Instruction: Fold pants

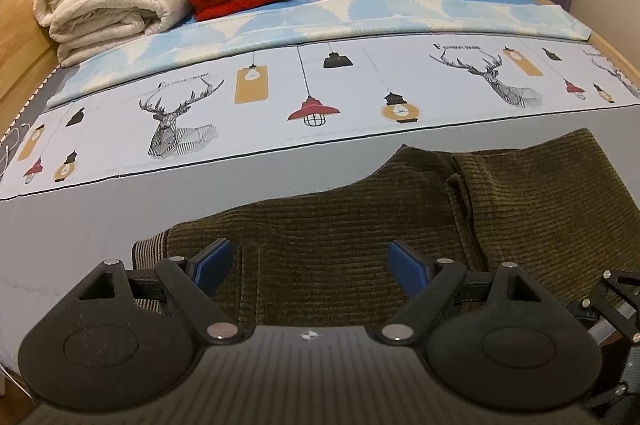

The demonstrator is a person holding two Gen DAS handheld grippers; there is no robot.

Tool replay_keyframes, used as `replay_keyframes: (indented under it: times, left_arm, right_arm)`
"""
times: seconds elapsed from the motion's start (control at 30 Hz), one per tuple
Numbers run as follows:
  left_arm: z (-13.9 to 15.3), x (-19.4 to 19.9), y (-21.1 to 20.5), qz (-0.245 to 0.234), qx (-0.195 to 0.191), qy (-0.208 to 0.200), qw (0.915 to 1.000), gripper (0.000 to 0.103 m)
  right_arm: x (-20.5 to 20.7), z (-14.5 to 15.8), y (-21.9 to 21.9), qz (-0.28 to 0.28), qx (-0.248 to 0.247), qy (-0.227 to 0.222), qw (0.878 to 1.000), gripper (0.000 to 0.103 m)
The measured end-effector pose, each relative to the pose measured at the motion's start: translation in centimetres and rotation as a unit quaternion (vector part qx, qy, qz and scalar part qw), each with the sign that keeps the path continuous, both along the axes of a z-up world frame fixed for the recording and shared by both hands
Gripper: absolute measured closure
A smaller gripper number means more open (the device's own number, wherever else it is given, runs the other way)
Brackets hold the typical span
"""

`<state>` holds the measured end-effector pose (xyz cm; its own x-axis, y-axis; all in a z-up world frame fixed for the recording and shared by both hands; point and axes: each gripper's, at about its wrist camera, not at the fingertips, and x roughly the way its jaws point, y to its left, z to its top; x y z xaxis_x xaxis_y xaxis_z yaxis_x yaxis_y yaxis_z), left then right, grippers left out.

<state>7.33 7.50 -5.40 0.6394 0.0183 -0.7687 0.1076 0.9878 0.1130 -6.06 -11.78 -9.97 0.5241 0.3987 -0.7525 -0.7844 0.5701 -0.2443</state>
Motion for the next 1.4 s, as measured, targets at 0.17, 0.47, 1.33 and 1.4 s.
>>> replay_keyframes:
  times: [0.17, 0.47, 1.33, 1.4]
  left_arm:
    - [-0.1, -0.1, 0.5, 0.008, -0.001, 0.003, 1.0000, 0.014]
    - [0.6, 0.1, 1.4, 0.023, -0.020, -0.005, 0.9995, 0.014]
    - [-0.4, -0.1, 2.5, 0.037, -0.010, 0.013, 0.9992, 0.014]
    - [-0.6, -0.2, 2.7, 0.039, -0.007, 0.016, 0.9991, 0.014]
  right_arm:
    - [0.7, 0.4, -0.1, -0.026, -0.022, -0.015, 0.999, 0.068]
    - [2.6, 13.8, -7.7, -0.185, 0.290, -0.103, 0.933, 0.076]
    - [5.3, 4.1, -3.2, -0.202, 0.170, 0.083, 0.961, 0.067]
    - [5.6, 3.1, -2.5, -0.199, 0.164, 0.092, 0.962, 0.067]
